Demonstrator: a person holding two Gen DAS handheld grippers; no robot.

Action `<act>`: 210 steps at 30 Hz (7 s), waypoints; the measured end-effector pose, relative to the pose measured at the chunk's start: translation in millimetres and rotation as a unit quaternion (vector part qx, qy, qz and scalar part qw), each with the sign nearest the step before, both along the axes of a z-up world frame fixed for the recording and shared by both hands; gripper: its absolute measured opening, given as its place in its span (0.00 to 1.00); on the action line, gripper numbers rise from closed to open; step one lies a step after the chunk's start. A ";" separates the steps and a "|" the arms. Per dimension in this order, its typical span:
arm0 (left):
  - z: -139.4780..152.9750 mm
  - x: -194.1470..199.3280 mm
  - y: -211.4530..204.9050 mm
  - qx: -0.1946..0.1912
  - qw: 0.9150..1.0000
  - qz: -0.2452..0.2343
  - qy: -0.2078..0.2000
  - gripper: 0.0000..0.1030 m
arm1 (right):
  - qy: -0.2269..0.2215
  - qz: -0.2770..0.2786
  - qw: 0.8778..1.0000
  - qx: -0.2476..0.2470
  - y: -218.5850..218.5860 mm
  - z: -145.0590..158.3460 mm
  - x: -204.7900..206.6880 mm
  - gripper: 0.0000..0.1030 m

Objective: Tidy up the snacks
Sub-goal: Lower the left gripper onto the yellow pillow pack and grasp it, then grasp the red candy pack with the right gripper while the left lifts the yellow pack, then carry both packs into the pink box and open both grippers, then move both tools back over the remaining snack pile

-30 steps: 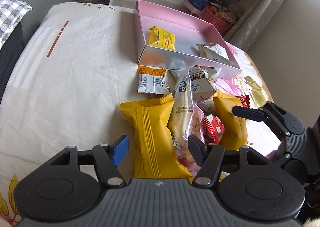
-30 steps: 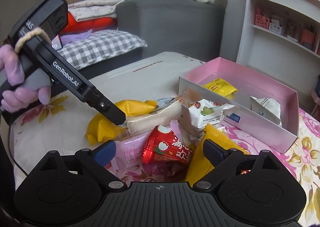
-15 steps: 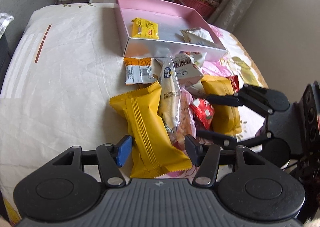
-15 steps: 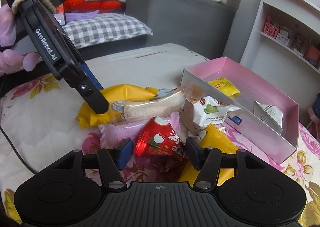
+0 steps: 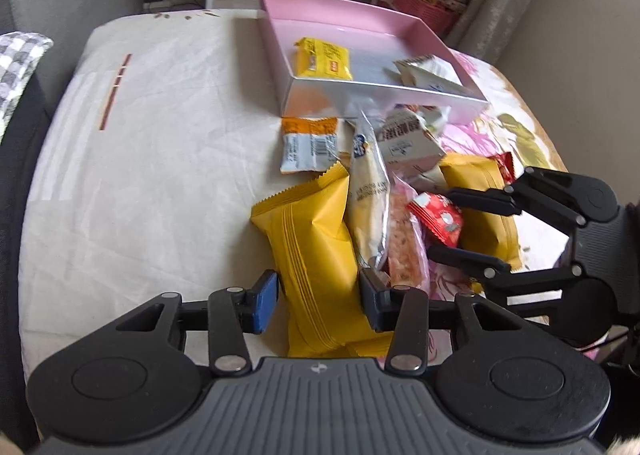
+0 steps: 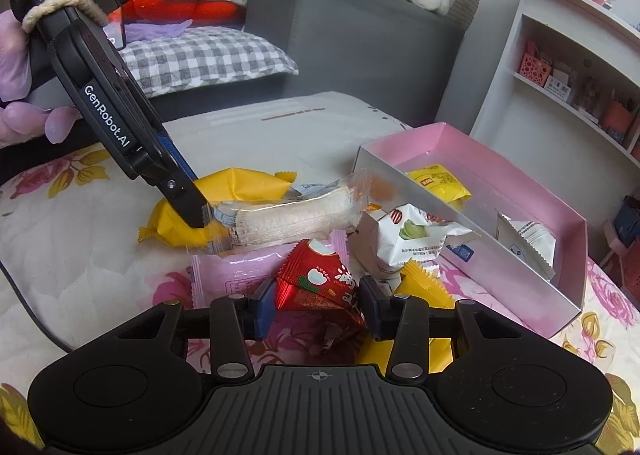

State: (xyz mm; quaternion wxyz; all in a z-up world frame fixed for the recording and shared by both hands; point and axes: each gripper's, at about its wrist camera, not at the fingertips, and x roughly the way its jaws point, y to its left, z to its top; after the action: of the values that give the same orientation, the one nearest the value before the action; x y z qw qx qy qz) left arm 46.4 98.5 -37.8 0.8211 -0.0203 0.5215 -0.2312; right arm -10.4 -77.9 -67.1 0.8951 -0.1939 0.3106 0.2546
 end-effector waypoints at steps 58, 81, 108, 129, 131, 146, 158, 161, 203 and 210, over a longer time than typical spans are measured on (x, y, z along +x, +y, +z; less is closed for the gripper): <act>18.0 9.6 -16.6 0.014 0.998 0.050 -0.046 0.33 | 0.080 0.000 0.996 -0.028 4.3 -1.9 15.3 0.50; 39.0 12.3 -19.8 -0.012 0.995 0.068 -0.076 0.33 | 0.051 -0.044 0.990 0.122 -43.1 59.8 22.3 0.23; 12.3 160.2 -158.7 0.016 0.995 0.036 -0.093 0.33 | 0.071 -0.284 0.911 0.292 -181.4 24.7 140.0 0.24; -0.8 178.2 -155.2 -0.007 0.990 0.076 -0.119 0.63 | 0.063 -0.304 0.884 0.350 -200.4 25.0 146.9 0.52; 3.7 174.7 -153.1 -0.008 0.990 0.076 -0.119 0.68 | 0.062 -0.302 0.885 0.349 -199.6 27.7 145.1 0.55; 31.7 123.8 -127.1 -0.016 0.989 0.067 -0.134 0.89 | 0.054 -0.270 0.915 0.294 -171.0 56.9 107.0 0.84; 38.4 65.2 -105.8 0.042 0.988 0.074 -0.125 0.98 | 0.050 -0.245 0.942 0.225 -144.4 69.1 59.4 0.93; 34.8 50.3 -101.0 0.041 0.989 0.073 -0.123 1.00 | 0.049 -0.237 0.949 0.204 -134.4 66.6 47.4 0.94; -31.5 -42.5 -87.2 0.059 0.988 0.063 -0.129 0.79 | 0.069 -0.150 0.983 0.076 -71.1 -14.7 -19.0 0.95; -28.2 -42.7 -83.4 0.042 0.988 0.077 -0.125 0.58 | 0.046 -0.150 0.984 0.088 -68.2 -12.9 -18.7 0.95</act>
State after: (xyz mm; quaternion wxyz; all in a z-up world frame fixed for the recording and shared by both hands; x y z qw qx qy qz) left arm 3.7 15.0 -65.9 0.8952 0.0029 0.4211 -0.1459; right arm -29.1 -146.1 -80.1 0.9215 -0.0535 0.3532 0.1526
